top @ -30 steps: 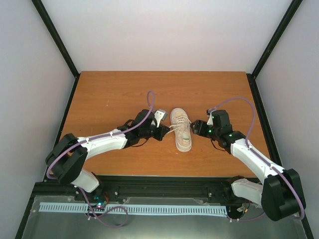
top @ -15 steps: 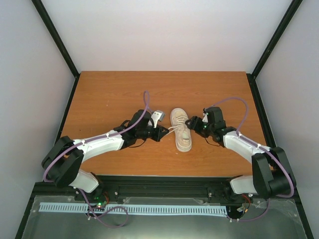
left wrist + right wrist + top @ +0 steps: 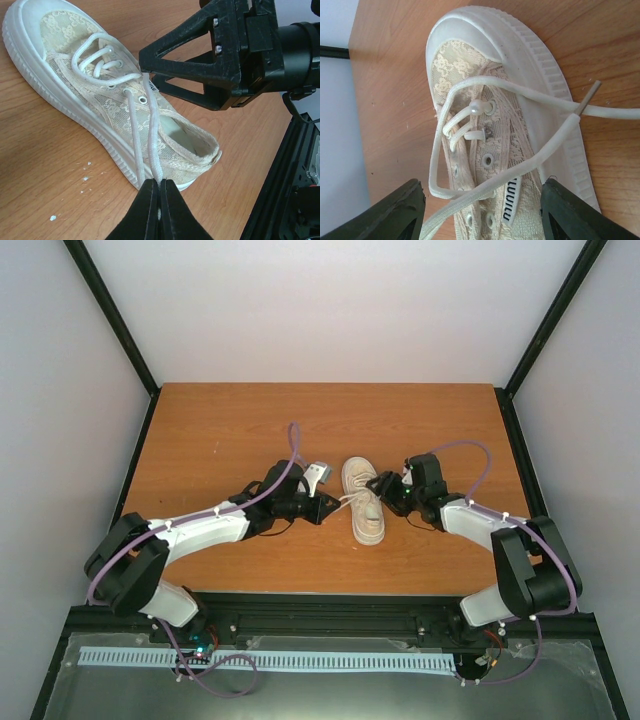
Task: Tie the shoes
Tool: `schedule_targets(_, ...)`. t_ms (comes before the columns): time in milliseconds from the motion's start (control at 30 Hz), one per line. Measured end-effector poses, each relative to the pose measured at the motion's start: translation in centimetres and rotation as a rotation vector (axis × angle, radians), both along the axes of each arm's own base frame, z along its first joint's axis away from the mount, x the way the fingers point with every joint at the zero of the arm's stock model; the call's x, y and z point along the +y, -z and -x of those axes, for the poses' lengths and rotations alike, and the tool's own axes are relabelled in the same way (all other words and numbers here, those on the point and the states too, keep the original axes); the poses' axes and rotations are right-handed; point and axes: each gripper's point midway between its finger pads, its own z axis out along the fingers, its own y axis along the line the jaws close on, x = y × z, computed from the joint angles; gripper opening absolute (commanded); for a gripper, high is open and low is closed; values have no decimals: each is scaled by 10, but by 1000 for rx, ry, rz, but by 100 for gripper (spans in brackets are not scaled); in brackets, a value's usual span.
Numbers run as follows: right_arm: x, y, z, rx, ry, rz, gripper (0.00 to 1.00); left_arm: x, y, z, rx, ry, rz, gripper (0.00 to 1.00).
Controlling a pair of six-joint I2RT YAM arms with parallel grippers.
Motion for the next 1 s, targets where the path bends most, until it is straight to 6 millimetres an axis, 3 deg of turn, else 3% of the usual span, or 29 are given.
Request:
schedule_targets(100, 1, 2, 0, 10, 4, -9, 61, 0, 2, 0, 4, 0, -4, 1)
schedule_targets(433, 5, 9, -3, 31, 7, -33, 5, -1, 1, 0, 0, 4, 2, 1)
schedule_targets(600, 3, 2, -5, -1, 13, -19, 3, -1, 1, -1, -3, 3, 0, 2)
schedule_targets(700, -1, -15, -7, -56, 23, -9, 3, 1, 3, -2, -14, 0, -12, 20)
schedule_targets(833, -7, -49, -7, -171, 29, 7, 3, 3, 4, -4, -60, 8, -40, 53)
schedule_targets(1000, -13, -83, -2, -302, 1, 43, 3, 2, -1, -8, -129, 36, -50, 68)
